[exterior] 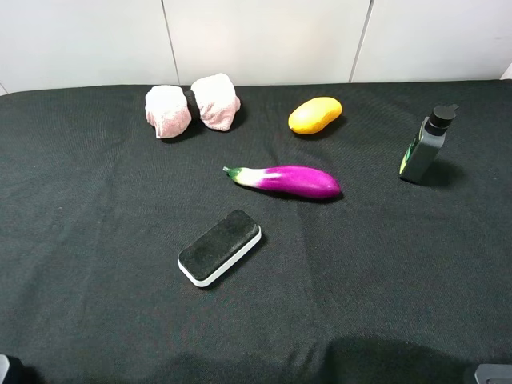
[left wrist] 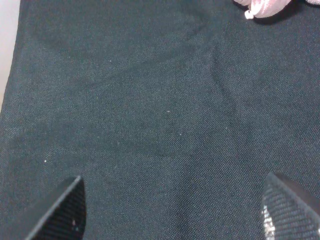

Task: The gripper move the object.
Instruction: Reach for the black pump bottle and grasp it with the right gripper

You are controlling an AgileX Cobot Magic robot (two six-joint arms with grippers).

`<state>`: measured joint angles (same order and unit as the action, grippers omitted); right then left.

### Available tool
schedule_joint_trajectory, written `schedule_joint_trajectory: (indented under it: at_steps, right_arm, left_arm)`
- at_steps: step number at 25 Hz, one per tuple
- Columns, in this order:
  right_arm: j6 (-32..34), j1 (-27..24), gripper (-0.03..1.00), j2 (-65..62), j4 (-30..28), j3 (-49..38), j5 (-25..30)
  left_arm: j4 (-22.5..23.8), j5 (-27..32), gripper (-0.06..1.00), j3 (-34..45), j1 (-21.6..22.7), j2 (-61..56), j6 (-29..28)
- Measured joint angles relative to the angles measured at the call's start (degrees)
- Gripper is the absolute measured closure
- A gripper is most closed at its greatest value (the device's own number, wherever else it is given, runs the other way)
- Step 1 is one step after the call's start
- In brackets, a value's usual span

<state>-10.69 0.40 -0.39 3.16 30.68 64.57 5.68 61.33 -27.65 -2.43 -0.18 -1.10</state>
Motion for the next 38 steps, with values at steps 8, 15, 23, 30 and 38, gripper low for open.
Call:
schedule_joint_trajectory:
  at_steps: [8,15,23,30,38]
  right_arm:
    - [0.0,0.0,0.27,0.0,0.0,0.0,0.0]
    - [0.0,0.0,0.27,0.0,0.0,0.0,0.0]
    - [0.0,0.0,0.27,0.0,0.0,0.0,0.0]
    - [0.0,0.0,0.27,0.0,0.0,0.0,0.0]
    - [0.67,0.0,0.27,0.0,0.45,0.0,-0.89]
  left_arm:
    - [0.0,0.0,0.24,0.0,0.0,0.0,0.0]
    - [0.0,0.0,0.24,0.0,0.0,0.0,0.0]
    - [0.0,0.0,0.24,0.0,0.0,0.0,0.0]
    - [0.0,0.0,0.24,0.0,0.0,0.0,0.0]
    - [0.0,0.0,0.24,0.0,0.0,0.0,0.0]
